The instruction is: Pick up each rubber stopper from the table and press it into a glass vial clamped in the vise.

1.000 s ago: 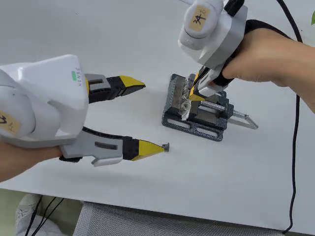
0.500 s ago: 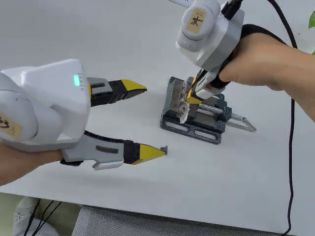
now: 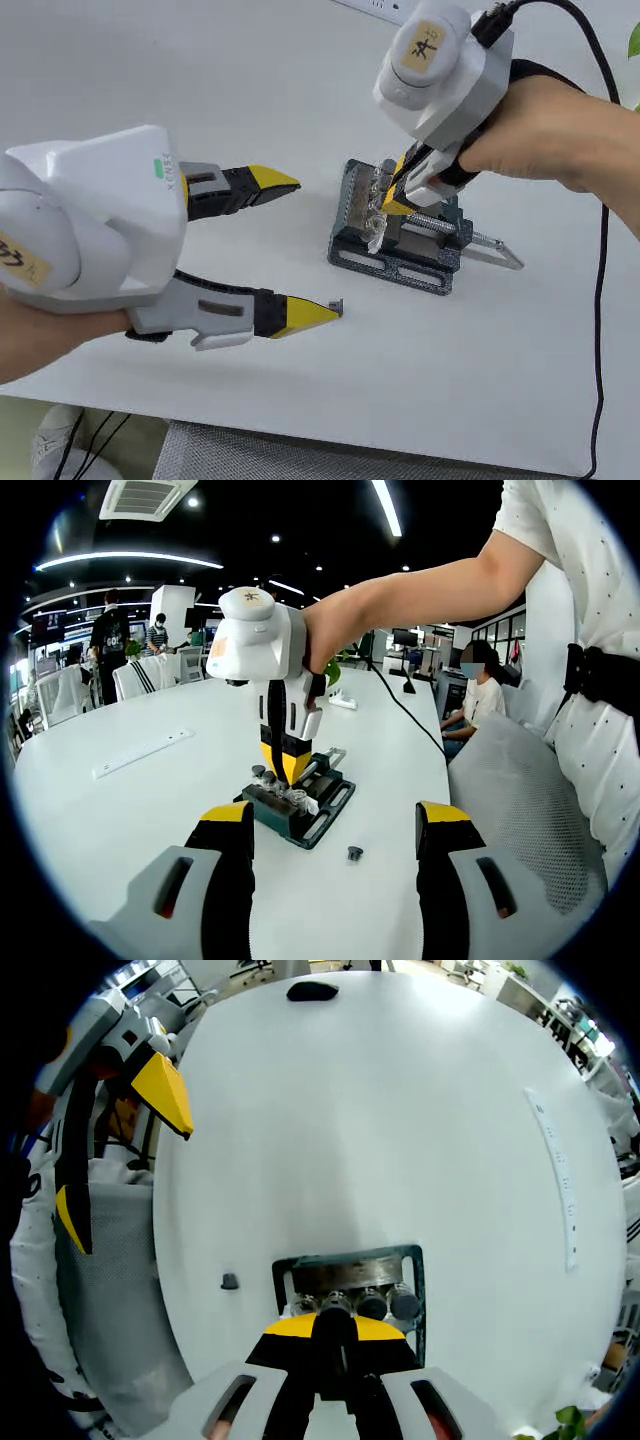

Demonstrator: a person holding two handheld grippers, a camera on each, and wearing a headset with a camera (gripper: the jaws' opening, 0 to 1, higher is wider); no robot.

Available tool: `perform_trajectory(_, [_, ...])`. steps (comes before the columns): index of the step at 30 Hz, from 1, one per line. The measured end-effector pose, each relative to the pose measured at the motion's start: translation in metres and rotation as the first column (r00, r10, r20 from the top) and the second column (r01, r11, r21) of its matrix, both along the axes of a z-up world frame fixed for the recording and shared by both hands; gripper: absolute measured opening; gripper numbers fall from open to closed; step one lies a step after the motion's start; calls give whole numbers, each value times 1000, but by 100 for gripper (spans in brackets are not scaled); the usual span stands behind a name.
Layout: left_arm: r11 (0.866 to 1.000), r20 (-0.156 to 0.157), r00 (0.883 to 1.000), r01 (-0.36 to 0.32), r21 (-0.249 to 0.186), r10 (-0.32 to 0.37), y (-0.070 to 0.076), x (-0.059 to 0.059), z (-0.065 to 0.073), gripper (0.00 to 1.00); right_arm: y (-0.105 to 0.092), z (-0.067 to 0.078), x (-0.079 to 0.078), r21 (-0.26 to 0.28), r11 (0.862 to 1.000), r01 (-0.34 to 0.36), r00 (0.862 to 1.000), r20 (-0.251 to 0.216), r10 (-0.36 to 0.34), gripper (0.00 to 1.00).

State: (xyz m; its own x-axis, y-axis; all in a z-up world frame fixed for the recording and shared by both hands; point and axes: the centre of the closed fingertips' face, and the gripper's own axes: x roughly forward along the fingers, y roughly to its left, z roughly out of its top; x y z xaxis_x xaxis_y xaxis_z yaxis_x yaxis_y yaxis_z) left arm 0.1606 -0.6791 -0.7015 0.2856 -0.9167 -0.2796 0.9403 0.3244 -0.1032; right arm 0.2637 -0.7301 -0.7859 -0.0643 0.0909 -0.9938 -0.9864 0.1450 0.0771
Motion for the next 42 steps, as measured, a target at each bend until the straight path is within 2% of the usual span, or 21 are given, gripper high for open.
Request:
perform_trajectory(5, [1000,1,1000,0,-3,0,-3,0,3,64,0,1,-2,16,1000,12,1000,-3,-12,9])
perform_trajectory(15, [1000,-1,1000,-1,0,1,3,1,-2,64,-1,3,1,48,998,38,999,20,-39,12])
perform_trajectory(20, [1000,-2,1000,1,1,-1,-1,0,0,63,-3,7,5,76,995,59,997,37,-62,12])
perform_trajectory(23, [1000,-3,1000,2,0,-2,5,2,-6,63,-3,14,5,109,992,63,996,56,-69,8])
perform_trajectory(27, [1000,-4,1000,5,5,-5,6,2,-7,63,-5,15,7,142,987,75,994,62,-84,7])
perform_trajectory(29, [1000,-4,1000,6,4,-6,3,1,-5,63,-3,14,10,169,982,85,994,58,-96,5])
perform_trajectory(33, [1000,-6,1000,8,8,-8,-1,-1,-3,63,0,15,6,202,974,105,992,46,-116,3])
perform_trajectory(42, [1000,-8,1000,11,8,-11,-6,-3,2,63,1,10,4,203,973,108,992,36,-117,0])
